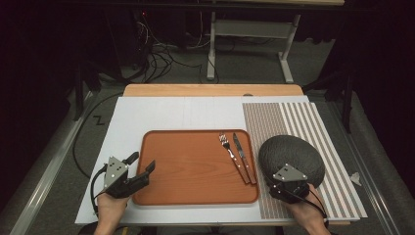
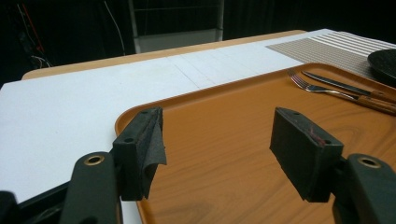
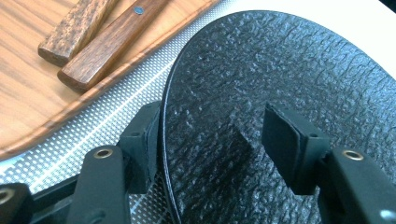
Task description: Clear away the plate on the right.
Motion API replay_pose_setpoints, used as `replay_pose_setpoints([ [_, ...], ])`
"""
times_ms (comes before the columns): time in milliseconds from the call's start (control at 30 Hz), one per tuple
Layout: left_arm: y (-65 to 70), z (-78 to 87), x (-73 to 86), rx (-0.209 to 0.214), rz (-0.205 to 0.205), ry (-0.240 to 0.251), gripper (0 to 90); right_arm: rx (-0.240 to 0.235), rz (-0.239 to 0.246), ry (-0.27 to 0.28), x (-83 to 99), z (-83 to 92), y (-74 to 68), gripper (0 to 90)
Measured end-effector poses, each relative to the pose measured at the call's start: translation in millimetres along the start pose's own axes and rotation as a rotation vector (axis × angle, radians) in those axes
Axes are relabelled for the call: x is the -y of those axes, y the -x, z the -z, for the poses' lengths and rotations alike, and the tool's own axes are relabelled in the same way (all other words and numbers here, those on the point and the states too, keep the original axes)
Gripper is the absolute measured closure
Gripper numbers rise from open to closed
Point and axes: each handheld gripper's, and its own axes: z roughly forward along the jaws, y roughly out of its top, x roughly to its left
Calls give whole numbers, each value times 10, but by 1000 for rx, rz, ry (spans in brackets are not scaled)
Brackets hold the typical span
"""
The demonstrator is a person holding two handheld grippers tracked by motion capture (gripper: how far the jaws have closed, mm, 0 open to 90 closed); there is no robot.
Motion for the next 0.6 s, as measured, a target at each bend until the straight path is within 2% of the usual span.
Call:
replay_pose_setpoints([
  [167,6,2,1,-2,-1,0,347,29,38,-12,-21,5,-32,424],
  [333,7,4,1,-5,-1,1,347,83,131,-27,-50,17,-145,532],
  [533,9,12,-2,7,-4,17,343,112,182,-42,-68,18,-207,588],
  [600,10,12,-1,7,-5,15,342,133,215,-51,-79,17,-242,609],
])
